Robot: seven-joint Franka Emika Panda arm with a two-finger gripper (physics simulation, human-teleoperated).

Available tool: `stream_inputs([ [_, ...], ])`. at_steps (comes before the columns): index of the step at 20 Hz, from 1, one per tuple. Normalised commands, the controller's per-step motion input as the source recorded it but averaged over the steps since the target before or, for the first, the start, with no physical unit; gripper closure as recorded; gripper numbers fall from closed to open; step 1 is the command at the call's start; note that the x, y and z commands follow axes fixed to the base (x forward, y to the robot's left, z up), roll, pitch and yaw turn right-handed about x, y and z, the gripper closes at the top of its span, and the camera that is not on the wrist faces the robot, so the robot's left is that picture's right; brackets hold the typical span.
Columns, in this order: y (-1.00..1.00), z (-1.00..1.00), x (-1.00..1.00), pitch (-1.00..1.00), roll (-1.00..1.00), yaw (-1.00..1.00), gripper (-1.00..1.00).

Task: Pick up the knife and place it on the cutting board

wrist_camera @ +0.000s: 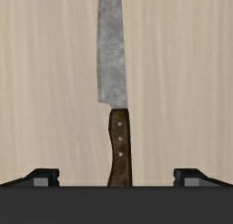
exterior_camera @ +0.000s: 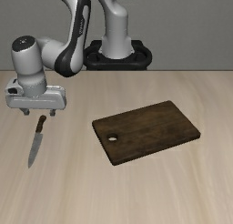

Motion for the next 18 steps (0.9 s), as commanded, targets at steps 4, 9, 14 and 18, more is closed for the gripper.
stream_inputs([
  [4, 0.0, -1.0, 0.0, 0.0, 0.0, 0.0, -1.0],
  [9, 0.0, -0.4, 0.0, 0.0, 0.0, 0.0, 1.0],
  [14, 0.0, 0.0, 0.0, 0.0, 0.0, 0.0, 1.0],
  [18, 0.0, 0.75, 0.0, 0.0, 0.0, 0.0, 1.0],
])
